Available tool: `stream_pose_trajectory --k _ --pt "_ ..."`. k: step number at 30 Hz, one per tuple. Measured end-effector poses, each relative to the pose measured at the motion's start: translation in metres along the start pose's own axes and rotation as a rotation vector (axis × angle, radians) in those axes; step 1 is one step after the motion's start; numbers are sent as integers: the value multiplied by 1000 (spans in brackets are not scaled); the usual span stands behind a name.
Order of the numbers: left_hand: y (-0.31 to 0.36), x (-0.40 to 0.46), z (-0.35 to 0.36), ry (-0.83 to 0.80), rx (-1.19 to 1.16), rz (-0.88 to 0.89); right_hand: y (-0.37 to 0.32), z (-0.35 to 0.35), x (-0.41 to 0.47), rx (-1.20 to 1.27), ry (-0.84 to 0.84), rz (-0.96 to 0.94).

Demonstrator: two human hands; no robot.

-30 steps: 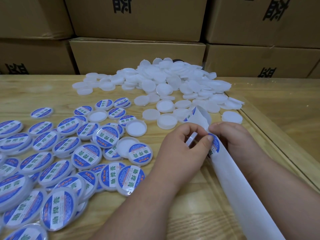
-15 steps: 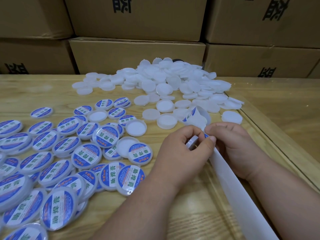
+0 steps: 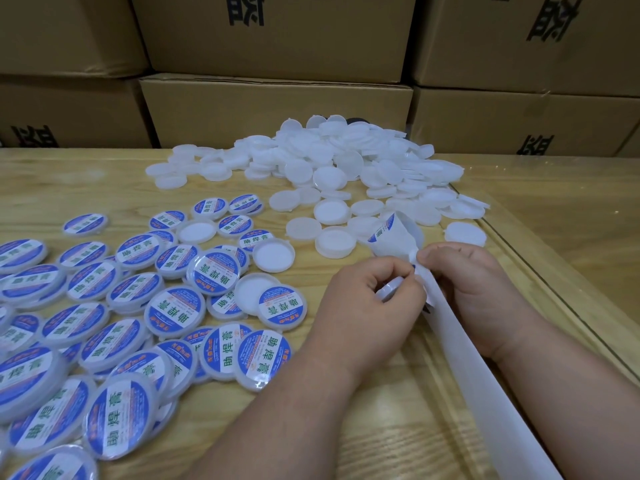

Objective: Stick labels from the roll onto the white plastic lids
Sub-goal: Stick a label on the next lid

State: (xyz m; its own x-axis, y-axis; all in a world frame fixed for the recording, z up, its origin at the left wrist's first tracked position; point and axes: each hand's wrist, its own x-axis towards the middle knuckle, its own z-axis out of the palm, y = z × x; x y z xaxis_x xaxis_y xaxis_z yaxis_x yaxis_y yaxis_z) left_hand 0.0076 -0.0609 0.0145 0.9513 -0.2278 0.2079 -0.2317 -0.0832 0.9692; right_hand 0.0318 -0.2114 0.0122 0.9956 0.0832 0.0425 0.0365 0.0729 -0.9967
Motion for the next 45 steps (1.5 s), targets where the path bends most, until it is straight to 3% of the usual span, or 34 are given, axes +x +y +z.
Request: stream_pose_trajectory --k 4,8,12,16,22,26,30,37,41,45 --pt "-3 4 -3 90 -150 -34 0 2 -1 36 69 6" --pt "-4 11 -9 211 -542 -32 -1 3 -2 16 126 -1" --pt "-3 18 -17 295 -886 -98 -3 6 -4 -100 3 -19" --pt "-2 17 -16 330 -865 -127 -3 8 -9 -270 -165 -57" --pt "-2 16 -12 395 -714 -167 -1 19 -6 -306 250 -503" --pt "-1 16 -11 385 -659 -171 0 19 -5 -418 242 -663" --pt "-2 16 -10 371 -647 -166 2 20 -4 -510 227 -708" --pt "-3 16 -8 321 -724 -153 0 20 -6 -479 279 -604" --pt "-3 14 -11 355 -845 -152 -4 18 -6 -115 318 -296" --pt "-3 13 -12 374 -875 -178 -11 10 0 343 129 41"
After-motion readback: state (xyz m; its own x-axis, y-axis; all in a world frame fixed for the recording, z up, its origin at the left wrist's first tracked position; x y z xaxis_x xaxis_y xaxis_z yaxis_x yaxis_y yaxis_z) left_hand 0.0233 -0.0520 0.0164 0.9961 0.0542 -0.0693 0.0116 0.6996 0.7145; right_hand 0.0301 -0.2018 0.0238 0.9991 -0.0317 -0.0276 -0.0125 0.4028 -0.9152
